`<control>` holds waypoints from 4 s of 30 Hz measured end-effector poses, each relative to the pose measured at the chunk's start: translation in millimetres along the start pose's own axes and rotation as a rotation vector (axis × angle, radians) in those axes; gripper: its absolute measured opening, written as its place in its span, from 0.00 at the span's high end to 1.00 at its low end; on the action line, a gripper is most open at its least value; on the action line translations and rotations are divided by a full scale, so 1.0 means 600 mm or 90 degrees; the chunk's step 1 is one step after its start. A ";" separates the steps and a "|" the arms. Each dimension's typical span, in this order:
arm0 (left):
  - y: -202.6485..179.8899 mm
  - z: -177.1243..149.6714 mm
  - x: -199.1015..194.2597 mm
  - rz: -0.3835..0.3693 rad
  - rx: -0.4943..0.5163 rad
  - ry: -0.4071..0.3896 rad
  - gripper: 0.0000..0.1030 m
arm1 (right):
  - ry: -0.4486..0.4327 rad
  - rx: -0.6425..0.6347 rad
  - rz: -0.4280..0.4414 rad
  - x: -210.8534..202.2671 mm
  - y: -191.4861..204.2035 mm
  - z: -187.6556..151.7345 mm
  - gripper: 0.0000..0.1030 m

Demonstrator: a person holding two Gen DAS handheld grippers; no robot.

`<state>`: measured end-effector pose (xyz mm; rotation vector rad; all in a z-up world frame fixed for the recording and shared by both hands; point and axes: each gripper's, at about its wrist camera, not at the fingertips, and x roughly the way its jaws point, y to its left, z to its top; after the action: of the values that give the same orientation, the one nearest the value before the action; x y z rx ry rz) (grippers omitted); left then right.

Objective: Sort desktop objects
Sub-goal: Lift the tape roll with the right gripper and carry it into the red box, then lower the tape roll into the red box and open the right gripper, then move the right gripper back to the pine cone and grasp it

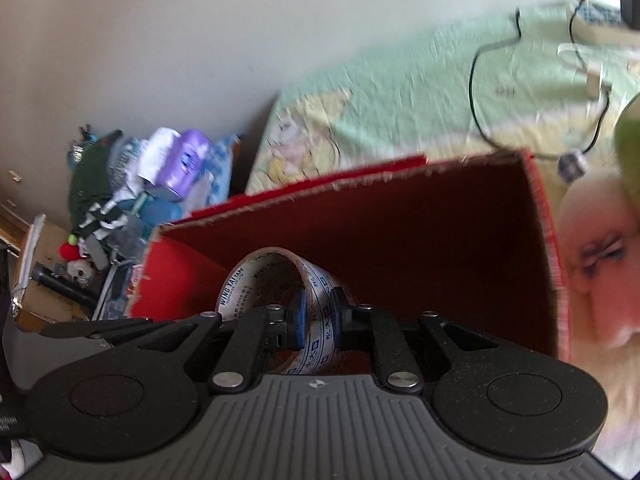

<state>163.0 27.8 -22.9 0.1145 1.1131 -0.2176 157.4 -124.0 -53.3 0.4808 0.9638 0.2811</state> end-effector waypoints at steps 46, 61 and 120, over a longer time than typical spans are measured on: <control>0.025 -0.030 0.045 0.023 0.029 -0.028 0.69 | 0.112 0.051 0.096 0.115 0.019 0.020 0.79; 0.011 -0.030 0.094 0.074 0.038 -0.058 0.52 | 0.095 0.050 0.095 0.118 0.020 0.022 0.78; -0.177 -0.322 -0.176 -0.202 0.023 -0.160 0.18 | -0.043 -0.035 0.233 -0.211 -0.176 -0.224 0.43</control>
<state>-75.7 -24.3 -10.8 -0.0581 0.8727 -0.5224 -22.5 -233.9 -80.8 0.6113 0.7962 0.6151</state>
